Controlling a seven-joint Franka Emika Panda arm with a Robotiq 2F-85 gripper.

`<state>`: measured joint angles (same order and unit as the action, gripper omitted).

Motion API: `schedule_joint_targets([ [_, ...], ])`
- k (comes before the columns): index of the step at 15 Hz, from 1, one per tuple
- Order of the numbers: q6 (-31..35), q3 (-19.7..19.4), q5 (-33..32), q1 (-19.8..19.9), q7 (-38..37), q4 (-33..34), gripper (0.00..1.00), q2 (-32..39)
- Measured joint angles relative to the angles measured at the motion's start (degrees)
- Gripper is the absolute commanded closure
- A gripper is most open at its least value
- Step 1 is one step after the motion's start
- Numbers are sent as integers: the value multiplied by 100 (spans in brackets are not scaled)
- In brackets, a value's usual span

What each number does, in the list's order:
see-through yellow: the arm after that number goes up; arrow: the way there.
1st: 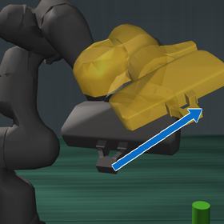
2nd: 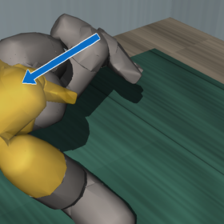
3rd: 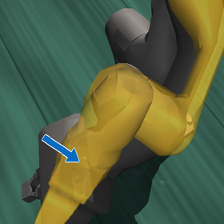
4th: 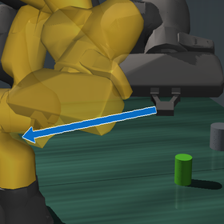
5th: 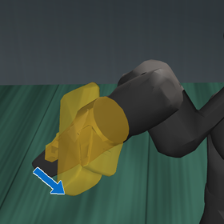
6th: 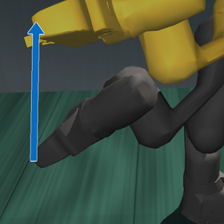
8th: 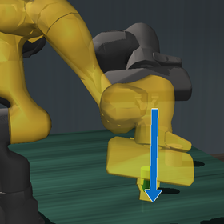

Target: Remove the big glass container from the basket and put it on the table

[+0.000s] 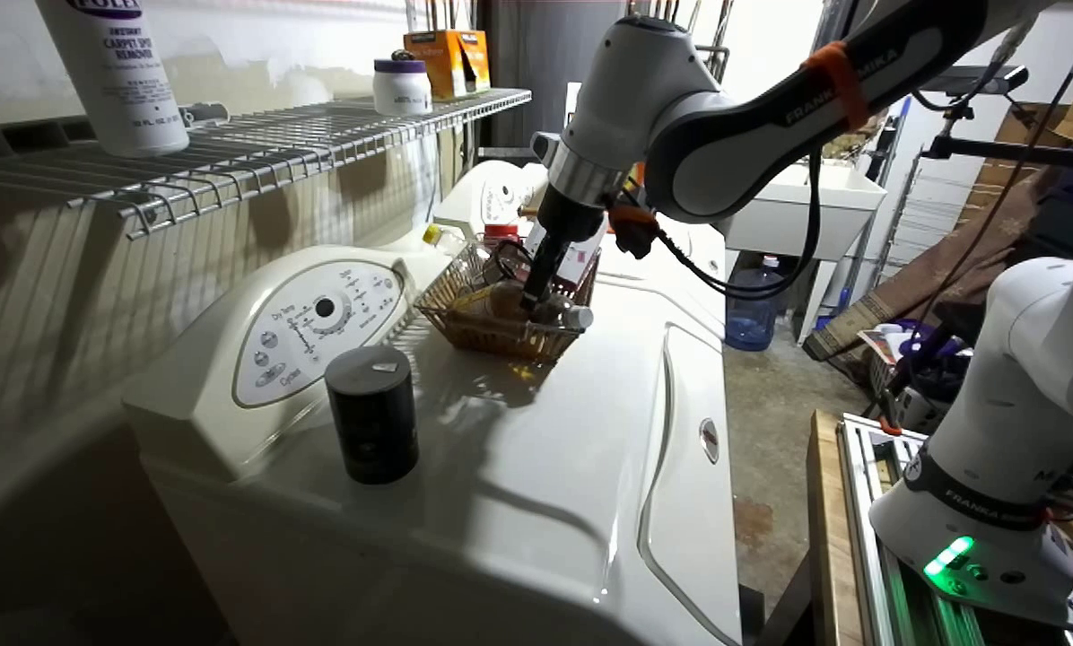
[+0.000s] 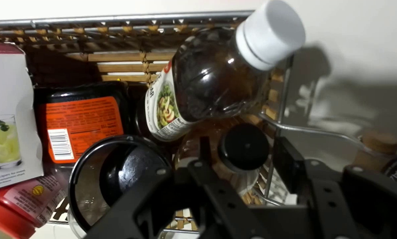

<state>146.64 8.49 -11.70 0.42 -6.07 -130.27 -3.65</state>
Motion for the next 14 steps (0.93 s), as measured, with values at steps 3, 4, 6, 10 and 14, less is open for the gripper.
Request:
schedule_joint_targets([
  [3, -6, -66, -19, 0, -114, 37, 89, -18],
  [4, -18, -76, -30, -1, -180, 43, 88, -34],
  [6, -61, -81, -37, -11, -317, 55, 88, -56],
  [10, -306, -78, -37, -98, -405, 63, 88, -208],
  [14, -615, -51, -40, -215, -404, 85, 88, -572],
])
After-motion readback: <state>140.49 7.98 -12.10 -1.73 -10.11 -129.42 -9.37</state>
